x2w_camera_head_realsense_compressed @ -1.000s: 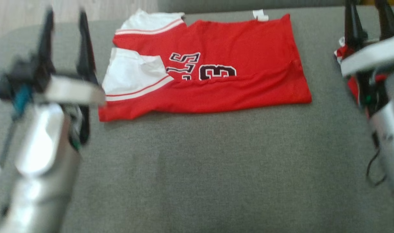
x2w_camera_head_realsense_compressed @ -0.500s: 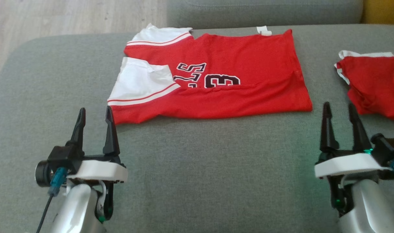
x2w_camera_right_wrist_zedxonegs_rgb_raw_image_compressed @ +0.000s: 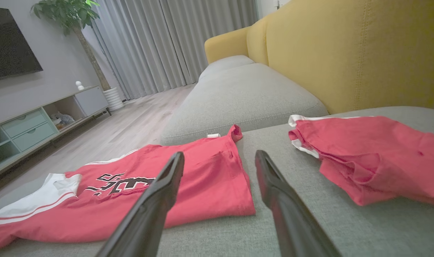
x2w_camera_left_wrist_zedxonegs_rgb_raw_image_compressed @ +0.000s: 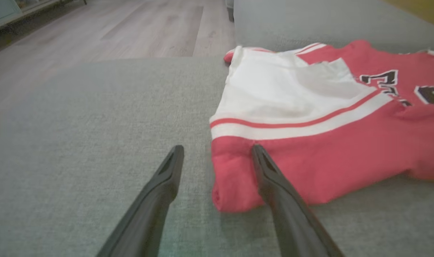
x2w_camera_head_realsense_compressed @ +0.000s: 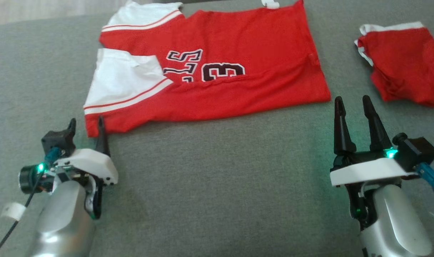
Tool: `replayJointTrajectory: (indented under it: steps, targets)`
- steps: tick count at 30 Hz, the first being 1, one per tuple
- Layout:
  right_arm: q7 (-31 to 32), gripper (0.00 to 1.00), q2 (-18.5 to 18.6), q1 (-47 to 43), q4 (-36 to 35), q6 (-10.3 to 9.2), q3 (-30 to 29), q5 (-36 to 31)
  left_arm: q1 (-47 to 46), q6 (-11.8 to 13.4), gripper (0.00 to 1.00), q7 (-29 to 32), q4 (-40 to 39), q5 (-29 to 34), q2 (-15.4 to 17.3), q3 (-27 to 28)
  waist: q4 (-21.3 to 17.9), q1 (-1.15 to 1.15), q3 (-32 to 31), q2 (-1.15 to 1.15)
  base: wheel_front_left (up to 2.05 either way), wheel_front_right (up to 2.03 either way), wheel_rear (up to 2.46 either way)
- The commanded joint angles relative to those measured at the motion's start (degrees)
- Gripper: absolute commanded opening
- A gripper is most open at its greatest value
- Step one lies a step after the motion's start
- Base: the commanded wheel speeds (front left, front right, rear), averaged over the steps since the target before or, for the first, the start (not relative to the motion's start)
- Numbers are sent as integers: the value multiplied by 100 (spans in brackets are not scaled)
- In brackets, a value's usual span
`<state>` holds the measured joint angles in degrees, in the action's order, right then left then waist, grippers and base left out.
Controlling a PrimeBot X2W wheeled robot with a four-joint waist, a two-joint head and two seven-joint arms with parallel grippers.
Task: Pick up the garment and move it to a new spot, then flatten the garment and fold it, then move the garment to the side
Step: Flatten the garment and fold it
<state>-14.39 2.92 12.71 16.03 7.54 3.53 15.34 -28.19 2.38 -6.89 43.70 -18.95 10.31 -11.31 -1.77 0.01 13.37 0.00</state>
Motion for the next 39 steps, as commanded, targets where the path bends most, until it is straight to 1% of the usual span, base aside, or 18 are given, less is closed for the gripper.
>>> replayJointTrajectory:
  steps: [1, 5, 11, 12, 13, 15, 19, 22, 25, 32, 39]
  targets:
    - [-61, 100, -3, 169, -216, -5, 172, 43, -240, 38, 100, 13, 5, -21, 230, 208, -115, -1, 109, 0, 0, 0, 0]
    - [-61, 100, -3, 198, -235, -5, 266, 101, -511, -19, 100, 150, 638, -54, 347, 202, -217, -1, 189, 0, 0, 0, 0]
    - [-61, 100, -3, 221, -248, -5, 338, 180, -700, -151, 100, 553, 1274, -70, 358, 75, -275, -1, 200, 0, 0, 0, 0]
    - [-61, 100, -3, 219, -243, -5, 340, 186, -718, -172, 48, 607, 1347, -74, 350, 54, -273, -1, 191, 0, 0, 0, 0]
    - [-61, 100, -4, 217, -228, -5, 337, 190, -737, -186, 0, 617, 1393, -80, 339, 42, -267, -1, 178, 0, 0, 0, 0]
    - [-61, 100, -4, 214, -155, -5, 320, 167, -780, -179, 0, 495, 1408, -82, 327, 34, -243, -1, 144, 0, 0, 0, 0]
    - [-50, 100, -4, 300, 159, -5, 235, 8, -884, -178, 0, 47, 1273, -73, 299, 22, -148, -1, 66, 0, 0, 0, 0]
    - [76, 100, -4, 436, 360, -5, 149, -84, -980, -233, 0, -353, 1056, -41, 277, -19, -69, -1, 26, 0, 0, 0, 0]
    - [231, 100, -4, 555, 535, -5, 91, -152, -1059, -305, 0, -614, 744, 13, 238, -85, 2, -1, 4, 0, 0, 0, 0]
    - [560, 100, -4, 860, 952, -5, -83, -391, -1069, -375, 0, -757, 124, 154, 168, -255, 123, -1, 12, 0, 0, 0, 0]
    - [930, 100, -4, 1438, 1788, -5, -434, -738, -978, -391, 0, -745, -331, 258, 104, -472, 276, -1, 79, 0, 0, 0, 0]
